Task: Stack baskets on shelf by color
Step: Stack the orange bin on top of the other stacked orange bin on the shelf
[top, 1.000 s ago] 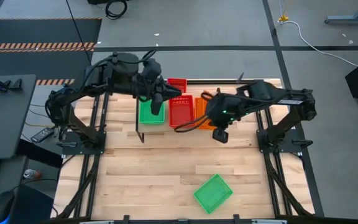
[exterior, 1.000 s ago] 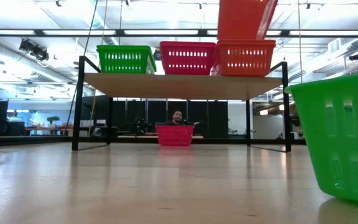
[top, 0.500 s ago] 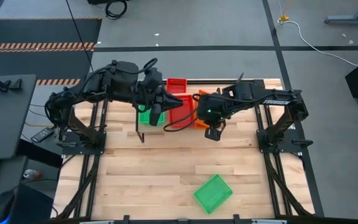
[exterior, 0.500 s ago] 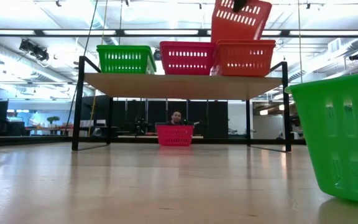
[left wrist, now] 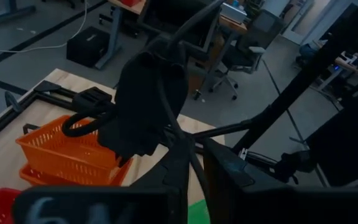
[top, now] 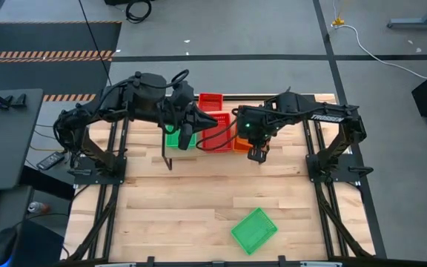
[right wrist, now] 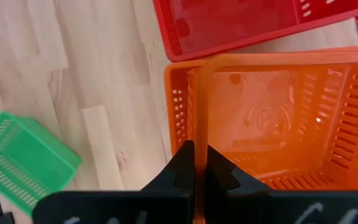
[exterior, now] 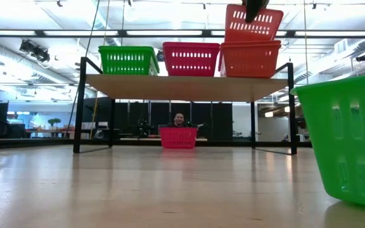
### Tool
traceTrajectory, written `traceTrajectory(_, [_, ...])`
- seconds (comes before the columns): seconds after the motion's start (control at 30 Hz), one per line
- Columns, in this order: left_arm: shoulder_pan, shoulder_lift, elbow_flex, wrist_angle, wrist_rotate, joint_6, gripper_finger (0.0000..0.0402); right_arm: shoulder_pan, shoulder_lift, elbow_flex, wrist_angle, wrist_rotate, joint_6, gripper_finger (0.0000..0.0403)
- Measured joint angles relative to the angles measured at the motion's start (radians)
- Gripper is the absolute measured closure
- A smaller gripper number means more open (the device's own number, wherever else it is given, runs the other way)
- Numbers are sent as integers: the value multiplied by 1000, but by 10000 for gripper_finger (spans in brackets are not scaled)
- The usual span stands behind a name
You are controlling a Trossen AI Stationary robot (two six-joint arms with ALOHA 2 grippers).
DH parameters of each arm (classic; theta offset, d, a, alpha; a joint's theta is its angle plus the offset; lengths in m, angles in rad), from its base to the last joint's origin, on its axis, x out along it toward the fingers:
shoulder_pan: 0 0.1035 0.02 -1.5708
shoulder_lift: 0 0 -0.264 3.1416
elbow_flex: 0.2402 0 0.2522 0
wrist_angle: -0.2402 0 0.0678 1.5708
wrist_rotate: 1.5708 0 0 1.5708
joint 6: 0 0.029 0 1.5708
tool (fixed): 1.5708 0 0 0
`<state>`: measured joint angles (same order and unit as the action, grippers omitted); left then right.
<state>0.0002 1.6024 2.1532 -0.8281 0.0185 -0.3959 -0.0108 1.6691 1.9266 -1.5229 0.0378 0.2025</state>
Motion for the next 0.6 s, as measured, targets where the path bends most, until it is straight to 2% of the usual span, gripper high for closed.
traceTrajectory(0.3, [0,0,0,6,0,-1,349,-18,0,0,0,-109,0,391])
traceTrajectory(0.6, [0,0,0,6,0,-2,349,-18,-1,-6,4,-118,0,391])
